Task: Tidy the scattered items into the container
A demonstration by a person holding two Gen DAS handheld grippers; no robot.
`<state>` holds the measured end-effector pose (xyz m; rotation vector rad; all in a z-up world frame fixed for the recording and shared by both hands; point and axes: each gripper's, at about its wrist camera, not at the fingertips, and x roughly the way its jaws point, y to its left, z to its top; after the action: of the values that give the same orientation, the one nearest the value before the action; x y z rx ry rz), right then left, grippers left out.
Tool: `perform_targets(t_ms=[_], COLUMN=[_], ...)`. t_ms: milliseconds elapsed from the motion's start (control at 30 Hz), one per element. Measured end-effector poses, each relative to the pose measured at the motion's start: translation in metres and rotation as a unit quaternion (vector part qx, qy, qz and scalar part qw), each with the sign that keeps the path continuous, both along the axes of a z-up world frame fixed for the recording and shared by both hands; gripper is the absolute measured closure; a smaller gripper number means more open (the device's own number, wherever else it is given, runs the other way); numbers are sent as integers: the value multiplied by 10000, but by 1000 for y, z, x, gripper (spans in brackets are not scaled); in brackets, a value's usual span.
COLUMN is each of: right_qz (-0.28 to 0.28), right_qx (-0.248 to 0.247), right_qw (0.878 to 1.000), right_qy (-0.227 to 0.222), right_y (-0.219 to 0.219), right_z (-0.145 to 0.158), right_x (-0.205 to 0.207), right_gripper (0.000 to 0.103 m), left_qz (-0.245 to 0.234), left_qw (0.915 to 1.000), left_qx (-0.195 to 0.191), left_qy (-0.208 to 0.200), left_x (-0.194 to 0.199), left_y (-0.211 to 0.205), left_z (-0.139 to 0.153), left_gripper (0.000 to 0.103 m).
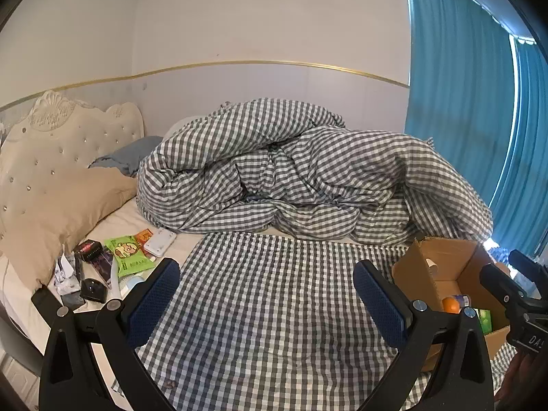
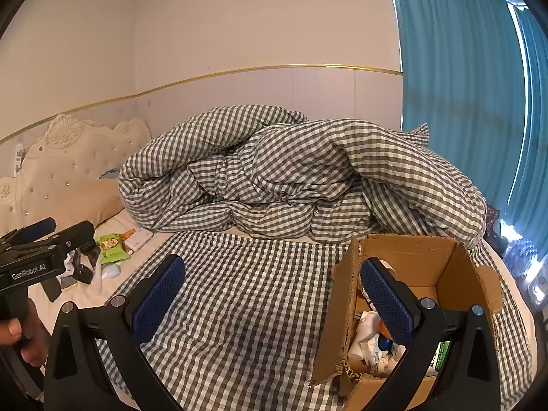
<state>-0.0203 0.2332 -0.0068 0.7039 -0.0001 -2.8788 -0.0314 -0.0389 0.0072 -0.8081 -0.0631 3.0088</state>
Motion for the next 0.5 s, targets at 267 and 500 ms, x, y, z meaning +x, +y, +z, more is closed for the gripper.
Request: perform_targets(t_ms=[267,500], right_qz=[0,-2], right_qx=[-8,-15], right_qw=[10000,10000], right_qy=[-15,-14], right_y=[3,3], right_z=[-1,0], right_x=[2,4], right_gripper=[0,0], left_qz=[-15,-15], left_qw=[10000,10000], left_qx=[-52,-44], left_qy=[45,48], left_x=[3,5], left_y=[6,7], left_z=[1,1], left_gripper=[0,0])
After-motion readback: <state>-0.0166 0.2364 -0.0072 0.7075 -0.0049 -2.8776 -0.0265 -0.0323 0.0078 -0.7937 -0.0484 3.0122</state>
